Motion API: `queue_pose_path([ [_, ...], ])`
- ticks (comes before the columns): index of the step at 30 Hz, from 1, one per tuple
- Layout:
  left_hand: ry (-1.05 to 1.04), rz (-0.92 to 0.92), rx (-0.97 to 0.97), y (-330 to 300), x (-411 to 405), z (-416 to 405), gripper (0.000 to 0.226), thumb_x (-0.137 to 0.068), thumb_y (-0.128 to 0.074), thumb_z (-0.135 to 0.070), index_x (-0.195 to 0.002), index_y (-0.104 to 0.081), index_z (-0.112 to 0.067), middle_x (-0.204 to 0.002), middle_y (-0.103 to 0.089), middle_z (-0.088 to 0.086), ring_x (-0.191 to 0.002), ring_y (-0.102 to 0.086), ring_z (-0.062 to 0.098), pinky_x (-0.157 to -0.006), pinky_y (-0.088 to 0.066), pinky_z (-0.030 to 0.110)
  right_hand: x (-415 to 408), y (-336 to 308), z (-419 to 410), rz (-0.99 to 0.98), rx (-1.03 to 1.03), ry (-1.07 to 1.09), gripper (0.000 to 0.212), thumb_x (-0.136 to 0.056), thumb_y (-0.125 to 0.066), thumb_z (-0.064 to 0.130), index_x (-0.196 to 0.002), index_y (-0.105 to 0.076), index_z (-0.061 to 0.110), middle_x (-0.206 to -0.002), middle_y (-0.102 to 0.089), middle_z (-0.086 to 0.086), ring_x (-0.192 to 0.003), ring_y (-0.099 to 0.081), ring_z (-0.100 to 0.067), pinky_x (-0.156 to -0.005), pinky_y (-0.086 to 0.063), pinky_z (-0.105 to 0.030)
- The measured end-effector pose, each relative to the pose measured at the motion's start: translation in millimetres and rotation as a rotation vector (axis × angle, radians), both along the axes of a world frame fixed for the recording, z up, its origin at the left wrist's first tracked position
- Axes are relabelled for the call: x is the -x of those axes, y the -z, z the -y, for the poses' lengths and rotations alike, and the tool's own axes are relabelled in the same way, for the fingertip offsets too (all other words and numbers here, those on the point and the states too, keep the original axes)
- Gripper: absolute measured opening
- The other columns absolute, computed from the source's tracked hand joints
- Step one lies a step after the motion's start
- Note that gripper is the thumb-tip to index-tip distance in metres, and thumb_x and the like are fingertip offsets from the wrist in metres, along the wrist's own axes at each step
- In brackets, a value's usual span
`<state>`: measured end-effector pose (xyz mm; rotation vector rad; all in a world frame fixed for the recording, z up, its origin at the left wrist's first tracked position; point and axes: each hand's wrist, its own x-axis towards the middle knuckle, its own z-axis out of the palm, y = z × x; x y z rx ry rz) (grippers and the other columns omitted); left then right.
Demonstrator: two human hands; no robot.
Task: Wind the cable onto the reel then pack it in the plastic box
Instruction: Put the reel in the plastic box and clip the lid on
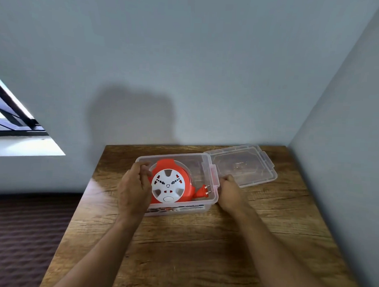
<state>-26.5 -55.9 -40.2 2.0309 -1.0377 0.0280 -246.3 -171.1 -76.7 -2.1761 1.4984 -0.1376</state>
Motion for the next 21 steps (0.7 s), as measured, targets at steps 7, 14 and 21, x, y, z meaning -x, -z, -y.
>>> queue_pose_path([
  [7,0.011,-0.021,-0.112,1.0,1.9,2.0,0.052,-0.106,-0.029,-0.045,-0.101,-0.068,-0.011,-0.086,-0.078,0.006,-0.060,-0.058,0.008,-0.046,-0.033,0.017,-4.4,1.7,-2.0,-0.032,0.094,0.024,0.016,-0.097,-0.059,0.026,-0.106,-0.071,0.019,-0.107,-0.068,-0.005,-0.091,-0.066,-0.022,-0.086,-0.057,-0.039],
  [14,0.076,0.071,-0.223,-0.8,5.1,2.6,0.047,-0.105,-0.042,-0.040,-0.083,-0.071,-0.012,-0.062,-0.068,-0.005,-0.047,-0.060,0.003,-0.042,-0.049,0.021,10.9,-14.1,4.3,0.029,0.280,0.076,0.015,-0.094,-0.066,0.028,-0.103,-0.061,0.017,-0.098,-0.060,0.000,-0.083,-0.060,-0.013,-0.081,-0.057,-0.033],
  [21,0.107,0.163,-0.240,3.4,2.0,1.9,0.046,-0.100,-0.040,-0.047,-0.098,-0.074,-0.017,-0.077,-0.078,0.003,-0.068,-0.072,0.020,-0.056,-0.061,0.036,33.7,-48.6,1.3,0.197,0.516,0.134,0.012,-0.095,-0.064,0.013,-0.103,-0.061,0.005,-0.100,-0.063,-0.012,-0.080,-0.064,-0.026,-0.070,-0.056,-0.036],
])
